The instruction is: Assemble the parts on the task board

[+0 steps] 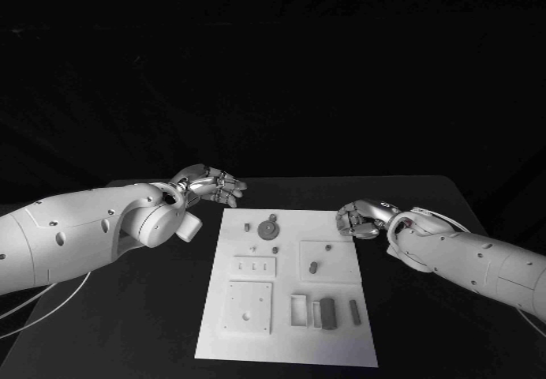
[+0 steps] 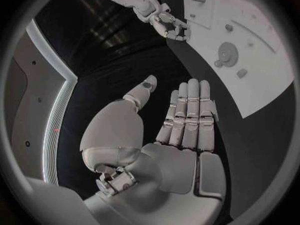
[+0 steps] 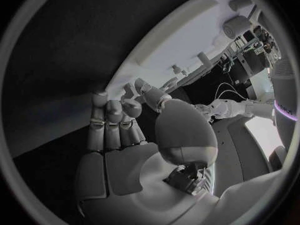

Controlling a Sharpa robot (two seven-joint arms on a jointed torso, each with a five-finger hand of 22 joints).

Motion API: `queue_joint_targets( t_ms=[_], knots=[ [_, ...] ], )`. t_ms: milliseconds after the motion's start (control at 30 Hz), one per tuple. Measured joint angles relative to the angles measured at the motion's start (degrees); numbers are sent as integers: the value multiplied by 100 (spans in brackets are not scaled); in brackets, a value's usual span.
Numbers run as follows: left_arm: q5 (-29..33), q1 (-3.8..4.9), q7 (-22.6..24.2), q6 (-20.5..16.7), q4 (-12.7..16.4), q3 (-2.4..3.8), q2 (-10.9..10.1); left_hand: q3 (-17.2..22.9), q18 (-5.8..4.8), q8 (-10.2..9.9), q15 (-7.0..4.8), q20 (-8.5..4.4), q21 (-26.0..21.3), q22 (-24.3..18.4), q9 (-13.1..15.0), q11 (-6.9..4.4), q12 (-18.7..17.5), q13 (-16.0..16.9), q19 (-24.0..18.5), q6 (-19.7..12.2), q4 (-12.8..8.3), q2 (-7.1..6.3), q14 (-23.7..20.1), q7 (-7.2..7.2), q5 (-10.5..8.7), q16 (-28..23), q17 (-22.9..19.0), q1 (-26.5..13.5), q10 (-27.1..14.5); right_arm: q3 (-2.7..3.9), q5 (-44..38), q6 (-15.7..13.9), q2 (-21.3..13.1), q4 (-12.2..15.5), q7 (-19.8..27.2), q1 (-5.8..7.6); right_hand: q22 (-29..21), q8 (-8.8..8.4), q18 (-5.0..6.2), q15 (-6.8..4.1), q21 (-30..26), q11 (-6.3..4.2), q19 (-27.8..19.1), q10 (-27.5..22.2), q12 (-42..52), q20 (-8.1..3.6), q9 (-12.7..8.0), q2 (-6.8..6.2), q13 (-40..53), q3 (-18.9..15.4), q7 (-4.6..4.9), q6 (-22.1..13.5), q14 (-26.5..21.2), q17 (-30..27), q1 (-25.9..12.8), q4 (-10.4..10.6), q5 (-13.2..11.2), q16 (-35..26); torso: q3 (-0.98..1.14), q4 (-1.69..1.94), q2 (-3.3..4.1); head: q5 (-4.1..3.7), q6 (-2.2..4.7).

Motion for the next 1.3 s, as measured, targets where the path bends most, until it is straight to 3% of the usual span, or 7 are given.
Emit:
queue_joint_targets(
  t_ms=[367, 800, 1300],
  knots=[
    [-12, 0, -18, -1, 2, 0, -1, 0, 0, 0, 0, 0, 0, -1, -1, 0, 0, 0, 0, 0, 0, 0, 0, 0, 0, 0, 5, 0, 0, -1, 1, 61, 13, -12, -1, 0, 0, 3, -29, 9, 0, 0, 0, 0, 0, 0, -1, 22, 6, 0, 16, 24, -8, 5, -22, 0, 0, 0, -1, -7, -4, 3, -13],
    [-18, 0, -40, -1, 7, 0, -1, 0, -1, 0, 0, 0, -22, 4, 4, 0, -21, -4, 0, 0, 0, 0, 0, 0, 0, -23, 4, 0, 0, -1, 1, 53, 76, -28, -40, -1, 0, 159, -73, 31, 0, 63, 0, -20, 0, 0, 48, 107, 33, -16, 87, 310, -27, 5, -107, 16, 0, 23, 1, 0, 2, -2, -28],
    [-25, 1, -56, -1, 22, 0, -5, 0, -1, 0, 0, 0, -22, 3, 9, 0, -21, -4, 0, 0, 0, 0, 0, 0, 0, -23, 8, 0, 0, 3, -5, 36, 98, -114, -129, 4, -1, 197, 5, 61, 0, 104, 0, -20, 23, 1, 71, 159, 40, 0, 128, 422, -16, 4, -98, 32, 0, 22, -1, 0, 2, 8, -52]
  ],
)
